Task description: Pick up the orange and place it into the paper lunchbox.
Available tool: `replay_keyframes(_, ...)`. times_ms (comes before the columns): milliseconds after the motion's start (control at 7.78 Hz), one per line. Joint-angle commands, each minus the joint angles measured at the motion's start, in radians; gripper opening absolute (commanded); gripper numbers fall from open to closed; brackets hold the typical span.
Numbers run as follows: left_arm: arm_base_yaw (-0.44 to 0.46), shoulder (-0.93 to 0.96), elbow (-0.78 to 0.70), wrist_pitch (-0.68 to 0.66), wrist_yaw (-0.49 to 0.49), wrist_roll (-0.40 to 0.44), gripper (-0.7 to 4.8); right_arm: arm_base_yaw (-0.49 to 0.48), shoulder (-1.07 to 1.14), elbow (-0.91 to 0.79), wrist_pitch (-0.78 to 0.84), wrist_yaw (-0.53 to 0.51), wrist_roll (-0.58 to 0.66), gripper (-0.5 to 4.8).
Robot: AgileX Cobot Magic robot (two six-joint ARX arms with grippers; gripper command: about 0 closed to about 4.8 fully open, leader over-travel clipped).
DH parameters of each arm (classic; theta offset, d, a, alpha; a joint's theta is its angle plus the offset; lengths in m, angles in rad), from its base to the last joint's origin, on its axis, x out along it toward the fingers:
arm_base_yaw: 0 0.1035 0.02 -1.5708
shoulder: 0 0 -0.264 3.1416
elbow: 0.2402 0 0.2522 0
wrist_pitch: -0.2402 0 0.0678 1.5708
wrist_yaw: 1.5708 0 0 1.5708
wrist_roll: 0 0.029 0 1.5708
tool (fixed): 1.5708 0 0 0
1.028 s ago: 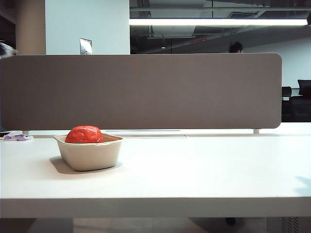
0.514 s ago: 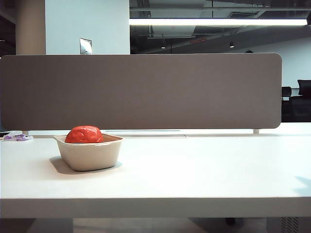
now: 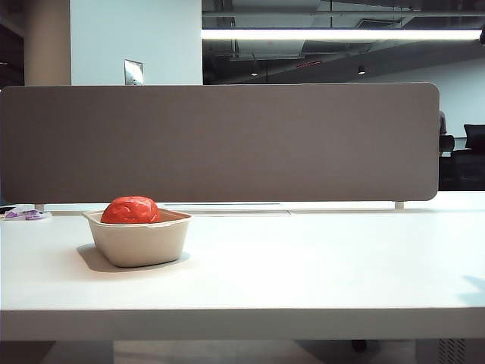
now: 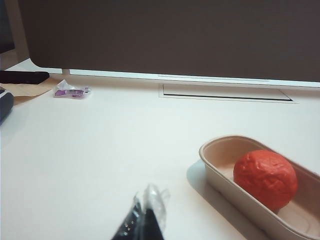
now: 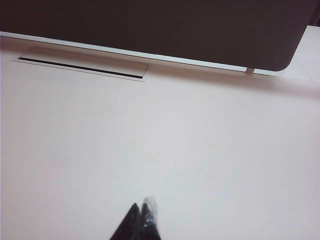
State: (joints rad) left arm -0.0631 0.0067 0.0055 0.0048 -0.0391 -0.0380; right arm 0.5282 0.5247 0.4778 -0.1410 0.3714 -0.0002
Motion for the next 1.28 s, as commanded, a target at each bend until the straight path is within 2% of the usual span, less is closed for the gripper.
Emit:
replay_keyframes(128, 0.000, -0.003, -0.002, 0.011, -0.017, 0.004, 0.26, 0.001, -0.001, 0.003, 0.011, 0.004, 0.004, 0.00)
replay_keyframes(771, 0.000, -0.003, -0.002, 0.011, -0.017, 0.004, 0.26, -0.010, -0.017, -0.012, 0.020, 0.013, 0.003, 0.00)
replay_keyframes(899, 0.000, -0.003, -0.002, 0.011, -0.017, 0.004, 0.26, -0.117, -0.088, -0.100, 0.051, 0.012, -0.007, 0.00)
replay_keyframes(1156, 0.000, -0.003, -0.002, 0.011, -0.017, 0.004, 0.26, -0.196, -0.178, -0.221, 0.151, -0.019, -0.007, 0.00)
replay_keyframes(1285, 0.000, -0.003, -0.002, 0.011, -0.017, 0.004, 0.26, -0.286, -0.328, -0.361, 0.198, -0.145, -0.007, 0.00)
